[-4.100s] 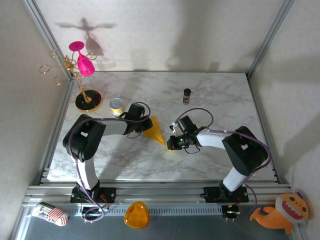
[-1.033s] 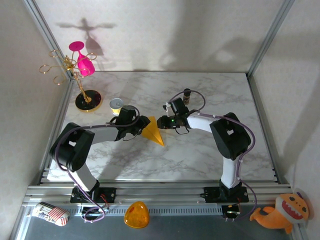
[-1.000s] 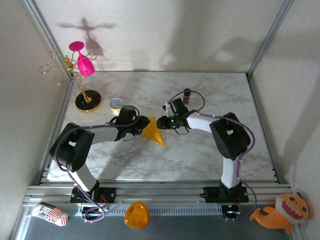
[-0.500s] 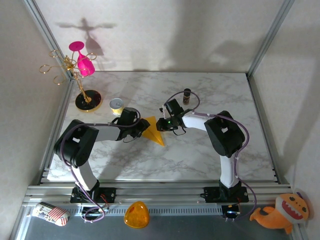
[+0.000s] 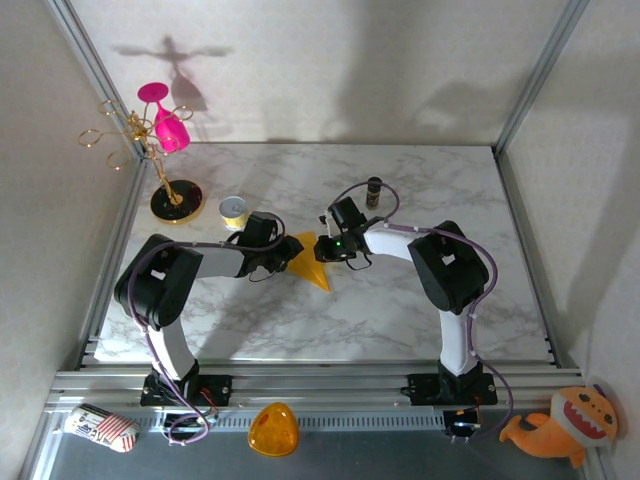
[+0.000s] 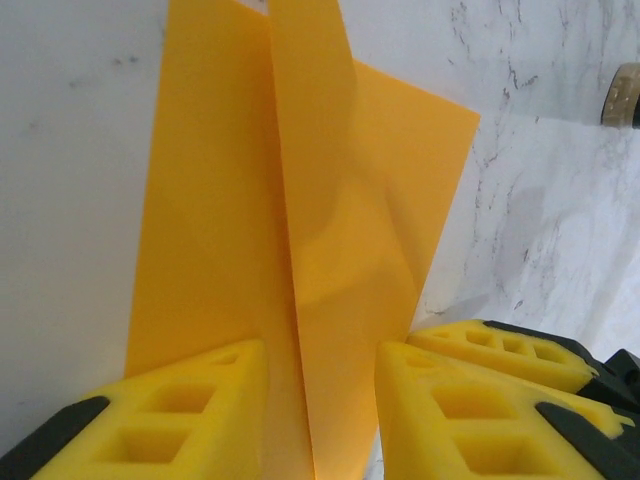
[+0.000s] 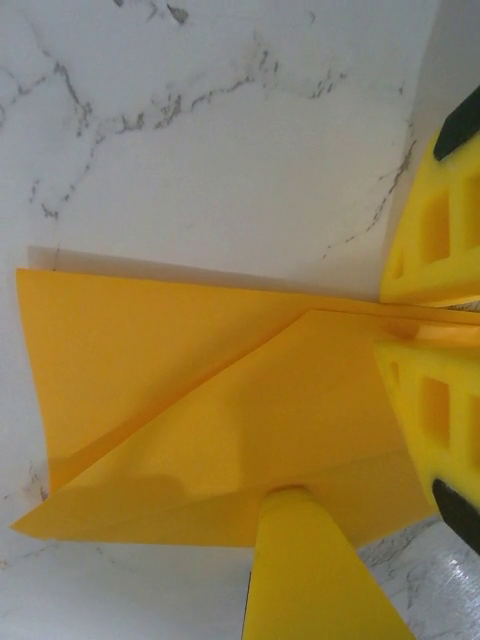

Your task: Fold a paper plane with a square sheet of paper (pick it up from the middle)

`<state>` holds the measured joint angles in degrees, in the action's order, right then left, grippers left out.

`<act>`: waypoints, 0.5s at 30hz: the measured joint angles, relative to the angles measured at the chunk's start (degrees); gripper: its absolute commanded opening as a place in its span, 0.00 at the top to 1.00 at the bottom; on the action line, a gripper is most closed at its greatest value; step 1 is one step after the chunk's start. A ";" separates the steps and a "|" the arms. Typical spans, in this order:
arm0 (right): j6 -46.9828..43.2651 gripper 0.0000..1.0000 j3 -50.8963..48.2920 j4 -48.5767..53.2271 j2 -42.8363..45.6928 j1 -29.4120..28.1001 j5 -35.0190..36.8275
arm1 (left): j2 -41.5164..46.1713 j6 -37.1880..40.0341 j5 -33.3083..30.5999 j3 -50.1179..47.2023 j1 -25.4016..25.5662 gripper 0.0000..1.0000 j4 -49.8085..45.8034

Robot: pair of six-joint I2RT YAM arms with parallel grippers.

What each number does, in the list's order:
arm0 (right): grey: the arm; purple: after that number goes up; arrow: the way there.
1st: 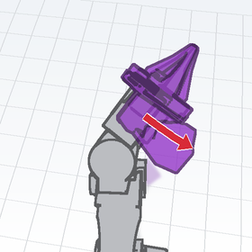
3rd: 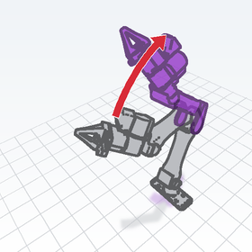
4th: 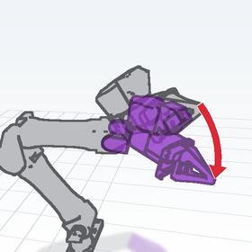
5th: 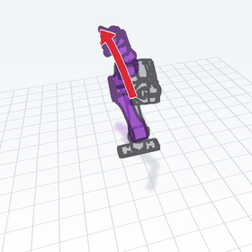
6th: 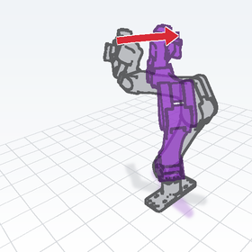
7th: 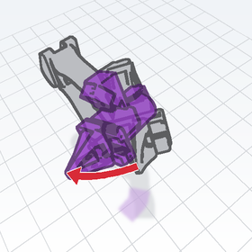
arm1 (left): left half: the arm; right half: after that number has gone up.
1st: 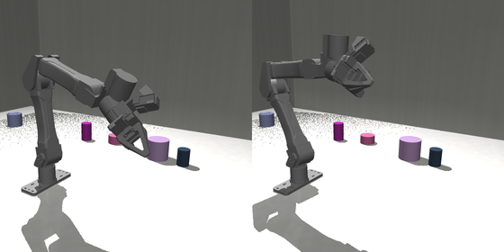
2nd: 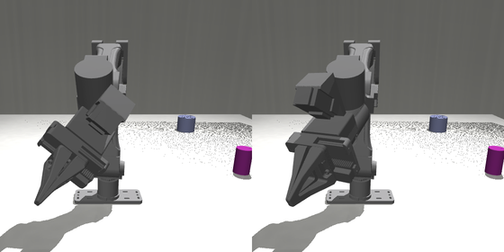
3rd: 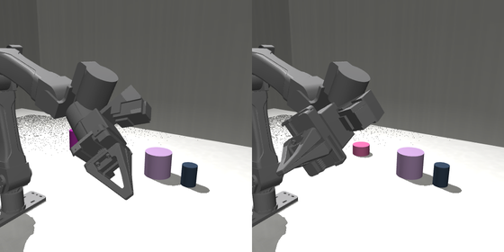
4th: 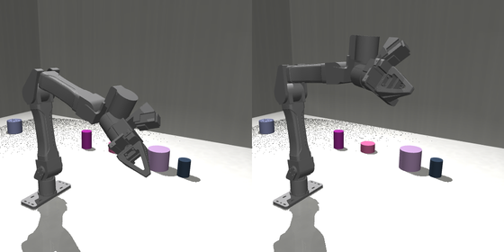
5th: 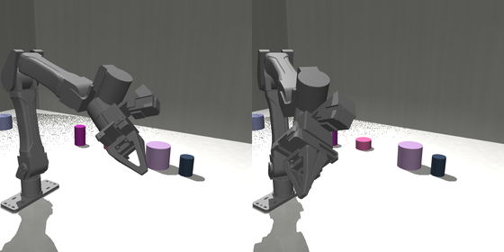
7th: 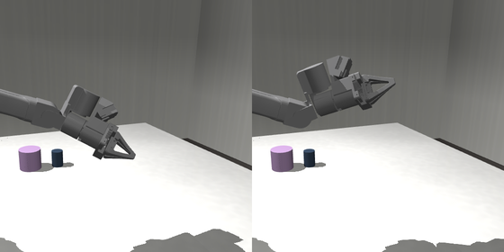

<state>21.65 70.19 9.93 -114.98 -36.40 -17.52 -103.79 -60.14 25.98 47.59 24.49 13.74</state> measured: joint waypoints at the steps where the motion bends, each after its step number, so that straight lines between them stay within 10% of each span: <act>1: 0.00 0.84 0.00 0.02 0.00 0.02 0.02 | 0.00 0.02 0.00 0.00 0.00 0.67 -0.09; 15: 0.22 0.86 0.00 0.15 -0.11 0.15 0.44 | 0.04 0.02 0.00 0.22 0.00 0.66 -0.35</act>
<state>21.87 70.19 10.09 -115.09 -36.25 -17.08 -103.74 -60.12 25.98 47.81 24.49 13.39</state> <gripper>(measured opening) 0.138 0.336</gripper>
